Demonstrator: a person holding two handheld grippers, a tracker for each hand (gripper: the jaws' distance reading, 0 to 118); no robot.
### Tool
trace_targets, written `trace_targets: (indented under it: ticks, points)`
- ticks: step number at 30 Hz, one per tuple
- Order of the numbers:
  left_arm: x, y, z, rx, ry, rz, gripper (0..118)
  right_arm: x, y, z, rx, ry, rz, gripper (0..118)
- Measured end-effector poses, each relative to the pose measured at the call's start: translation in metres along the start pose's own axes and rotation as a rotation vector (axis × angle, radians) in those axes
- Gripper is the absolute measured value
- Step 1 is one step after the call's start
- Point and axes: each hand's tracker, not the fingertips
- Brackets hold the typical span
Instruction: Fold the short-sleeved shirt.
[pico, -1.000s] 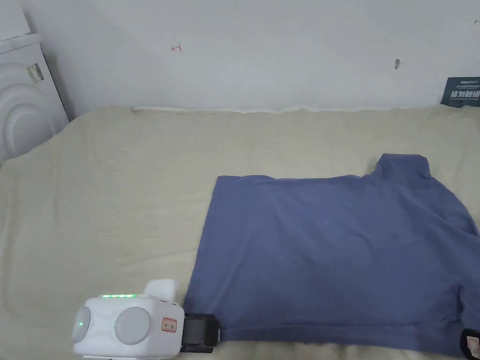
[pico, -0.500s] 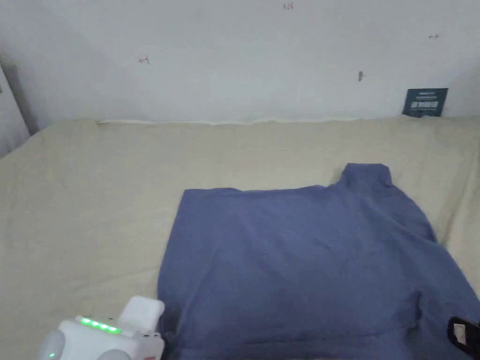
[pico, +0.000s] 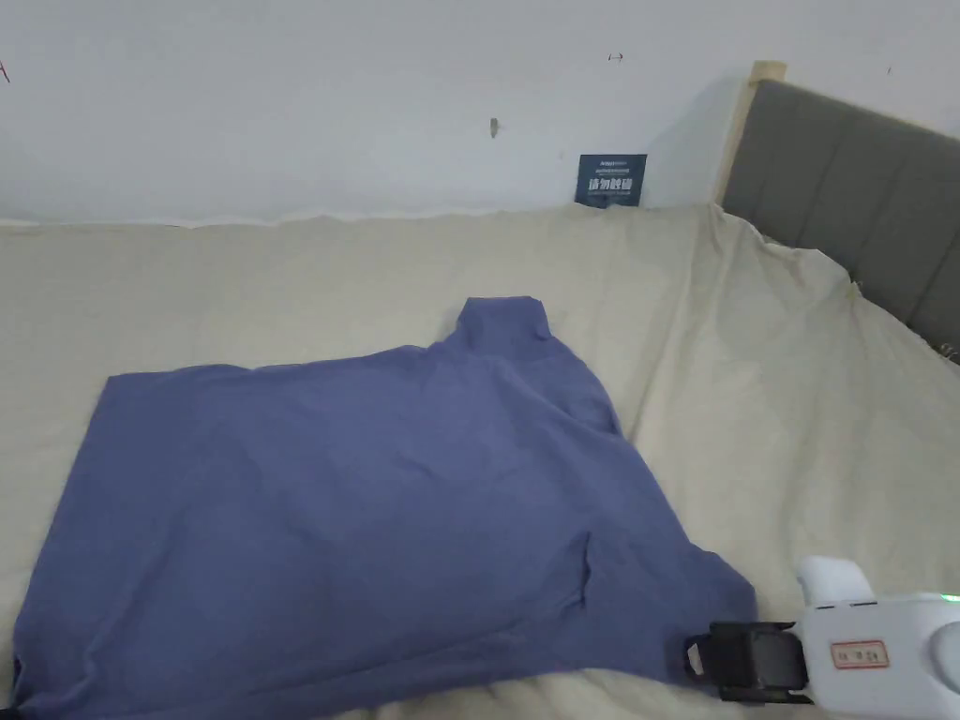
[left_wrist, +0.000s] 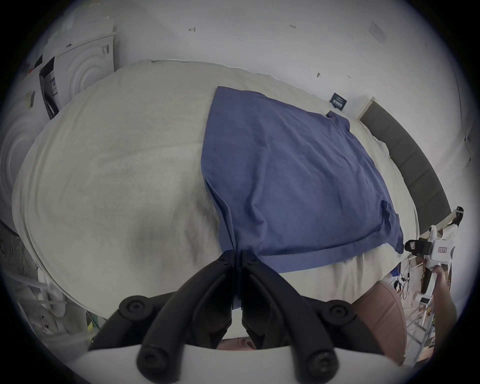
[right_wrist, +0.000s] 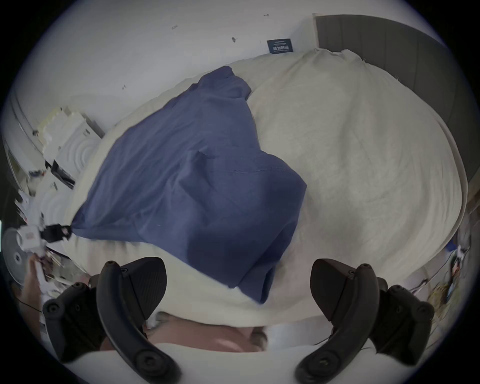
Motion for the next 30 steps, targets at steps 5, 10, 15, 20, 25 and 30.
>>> trace_targets:
  ticks: [5,10,15,20,25,30]
  points:
    - [0.003,-0.002,0.0,0.002,0.013,0.017,5,-0.005,0.0,-0.022,-0.035,-0.124,0.126,89]
    - [0.003,-0.003,-0.001,-0.013,0.014,0.034,5,-0.012,-0.004,-0.008,0.015,-0.109,0.156,19]
    - [0.004,-0.001,0.007,-0.003,-0.006,0.055,5,-0.03,-0.001,0.013,0.022,-0.086,0.244,8]
    - [-0.001,0.006,0.02,0.016,-0.029,0.059,5,-0.021,0.006,0.031,0.033,-0.034,0.207,8]
    - [-0.003,0.019,0.034,0.038,-0.035,0.054,5,-0.007,0.019,0.051,0.007,0.096,0.089,8]
    - [-0.004,0.042,0.028,-0.113,-0.066,0.074,5,-0.019,0.045,0.064,-0.093,0.06,0.032,8]
